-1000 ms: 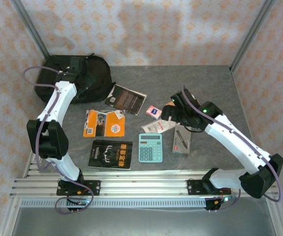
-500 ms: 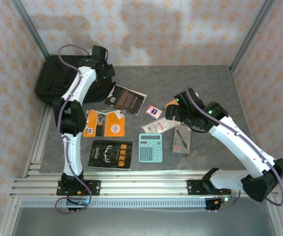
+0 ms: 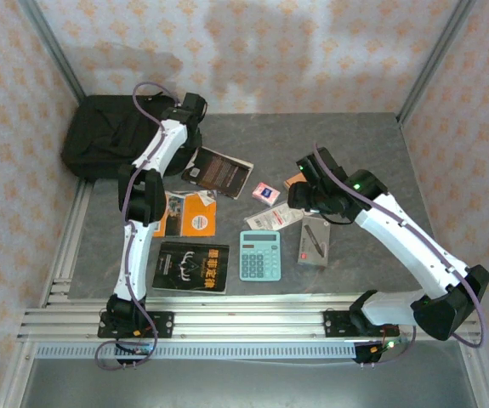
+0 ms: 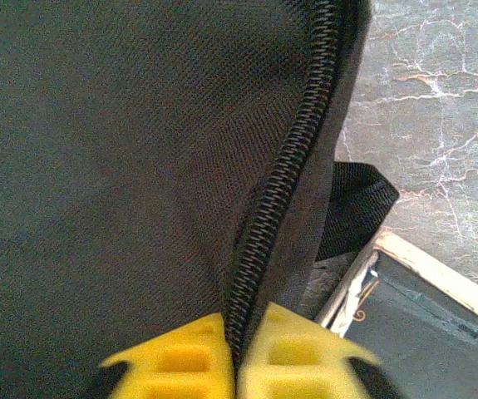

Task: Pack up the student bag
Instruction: Pick up the student bag from the top-left of the table.

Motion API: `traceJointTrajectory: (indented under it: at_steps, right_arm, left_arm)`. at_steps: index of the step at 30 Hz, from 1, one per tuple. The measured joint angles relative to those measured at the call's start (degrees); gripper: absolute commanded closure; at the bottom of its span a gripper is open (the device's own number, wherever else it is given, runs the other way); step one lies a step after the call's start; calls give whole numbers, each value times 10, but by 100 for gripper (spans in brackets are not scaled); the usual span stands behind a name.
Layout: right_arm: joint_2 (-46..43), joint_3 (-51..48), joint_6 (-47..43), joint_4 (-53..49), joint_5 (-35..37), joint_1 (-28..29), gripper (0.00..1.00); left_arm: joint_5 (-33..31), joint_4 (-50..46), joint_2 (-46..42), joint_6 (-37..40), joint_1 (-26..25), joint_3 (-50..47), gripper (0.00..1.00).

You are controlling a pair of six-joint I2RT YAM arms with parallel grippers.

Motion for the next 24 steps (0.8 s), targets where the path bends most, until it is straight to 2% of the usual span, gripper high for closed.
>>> traceJointTrajectory:
  at_steps: [3,7,12,16,19,24]
  right_arm:
    - [-5,-3,-3,4,-1,0,56]
    - [-26,-13,-7,7,1,0,58]
    - [-70,-37,-24,14,7,0,53]
    - [-71,-30,-47,9,18,0,53]
    - [-68,-19,-69,-1,23,0,54]
    - [-78,-9,-81,-18,57,-19,54]
  left_arm:
    - [-25,-2,-8,2,-3,1,100]
    - [-68,-4,-51,11,-9,0,100]
    - [-127,26,-191,42,-14,-58,100]
    - [-136,70,-320,84,-33,-139,100]
    - [-123,112,-393,124,-83,-205,100]
    - [-110,199,-461,253,-257,-363,100]
